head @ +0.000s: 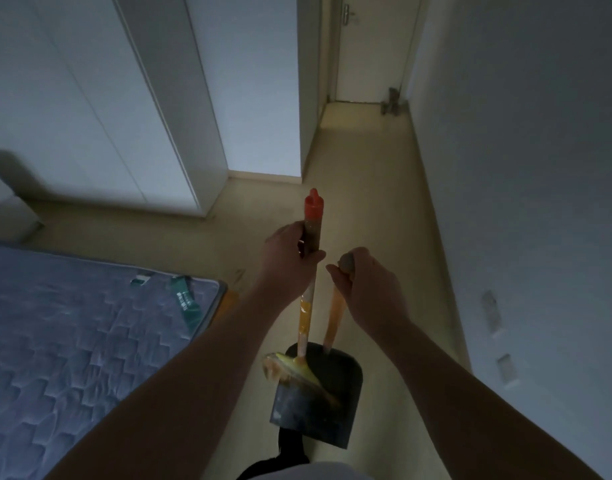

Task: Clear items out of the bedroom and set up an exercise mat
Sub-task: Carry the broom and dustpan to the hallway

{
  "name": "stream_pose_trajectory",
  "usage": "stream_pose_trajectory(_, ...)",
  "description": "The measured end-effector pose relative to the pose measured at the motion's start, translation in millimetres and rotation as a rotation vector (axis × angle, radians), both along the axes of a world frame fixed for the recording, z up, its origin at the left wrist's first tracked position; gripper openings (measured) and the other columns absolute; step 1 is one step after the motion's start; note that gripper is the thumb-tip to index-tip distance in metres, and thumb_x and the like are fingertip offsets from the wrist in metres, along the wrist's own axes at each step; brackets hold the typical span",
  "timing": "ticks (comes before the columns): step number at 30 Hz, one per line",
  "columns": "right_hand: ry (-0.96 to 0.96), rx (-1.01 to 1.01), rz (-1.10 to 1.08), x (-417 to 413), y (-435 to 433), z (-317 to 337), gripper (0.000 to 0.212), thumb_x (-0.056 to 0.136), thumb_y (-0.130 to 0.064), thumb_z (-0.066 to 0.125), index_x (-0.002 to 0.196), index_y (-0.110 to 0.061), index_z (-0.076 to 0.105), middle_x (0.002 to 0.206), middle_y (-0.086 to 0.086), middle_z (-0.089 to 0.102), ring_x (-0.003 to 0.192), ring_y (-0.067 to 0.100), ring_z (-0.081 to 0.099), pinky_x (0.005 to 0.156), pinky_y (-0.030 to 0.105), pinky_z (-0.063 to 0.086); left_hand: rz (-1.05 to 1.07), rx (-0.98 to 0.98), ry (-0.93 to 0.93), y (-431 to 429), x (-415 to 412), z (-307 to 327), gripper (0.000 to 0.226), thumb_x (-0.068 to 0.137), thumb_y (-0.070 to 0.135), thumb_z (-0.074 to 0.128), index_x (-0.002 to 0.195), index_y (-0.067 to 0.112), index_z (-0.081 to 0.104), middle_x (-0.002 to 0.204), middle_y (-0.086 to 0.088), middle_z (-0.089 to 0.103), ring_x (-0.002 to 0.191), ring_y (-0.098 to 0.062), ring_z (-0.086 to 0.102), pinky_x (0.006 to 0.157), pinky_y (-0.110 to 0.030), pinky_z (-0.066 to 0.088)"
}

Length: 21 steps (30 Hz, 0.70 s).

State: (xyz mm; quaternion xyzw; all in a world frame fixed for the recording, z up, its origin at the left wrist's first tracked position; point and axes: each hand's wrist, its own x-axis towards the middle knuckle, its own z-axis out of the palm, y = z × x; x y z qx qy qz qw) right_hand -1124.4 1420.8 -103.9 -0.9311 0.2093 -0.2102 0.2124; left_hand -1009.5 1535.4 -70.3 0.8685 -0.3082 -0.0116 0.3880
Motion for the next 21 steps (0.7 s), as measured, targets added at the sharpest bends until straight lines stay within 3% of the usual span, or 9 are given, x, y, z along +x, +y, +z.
stream_pose_trajectory(6,0.034,0.051,-0.09,93,-71,2,0.025,0.097,-0.05,0.052,0.091,-0.027,0.045,0.073,-0.013,0.05,0.06,0.004,0.052,0.059,0.021,0.051,-0.153,0.058,-0.019,-81,106,-4,0.028,0.08,0.036,0.079,0.101,0.023,0.066,0.092,0.013,0.067,0.084,-0.002,0.064,0.077,-0.022,0.055)
stream_pose_trajectory(14,0.083,0.123,-0.132,175,-168,-4,0.02,0.097,-0.046,0.057,0.092,-0.029,0.046,0.077,-0.016,0.05,0.065,-0.003,0.05,0.058,0.009,0.033,-0.204,0.039,0.018,-190,203,-9,0.023,0.089,0.04,0.069,0.104,0.023,0.069,0.095,0.015,0.068,0.083,0.001,0.062,0.075,-0.01,0.043)
stream_pose_trajectory(18,0.073,0.167,-0.126,224,-241,-9,0.02,0.097,-0.044,0.058,0.093,-0.029,0.046,0.078,-0.015,0.051,0.066,-0.001,0.052,0.06,0.011,0.037,-0.163,0.021,0.06,-266,247,-12,0.023,0.09,0.038,0.069,0.106,0.022,0.069,0.097,0.015,0.068,0.09,-0.003,0.062,0.082,-0.016,0.043)
stream_pose_trajectory(21,0.064,0.205,-0.092,255,-293,-8,0.019,0.096,-0.044,0.059,0.092,-0.03,0.046,0.079,-0.014,0.052,0.067,0.0,0.053,0.06,0.012,0.039,-0.098,0.029,0.097,-323,279,-11,0.022,0.09,0.037,0.07,0.106,0.022,0.067,0.095,0.015,0.066,0.089,-0.003,0.062,0.073,-0.008,0.038)
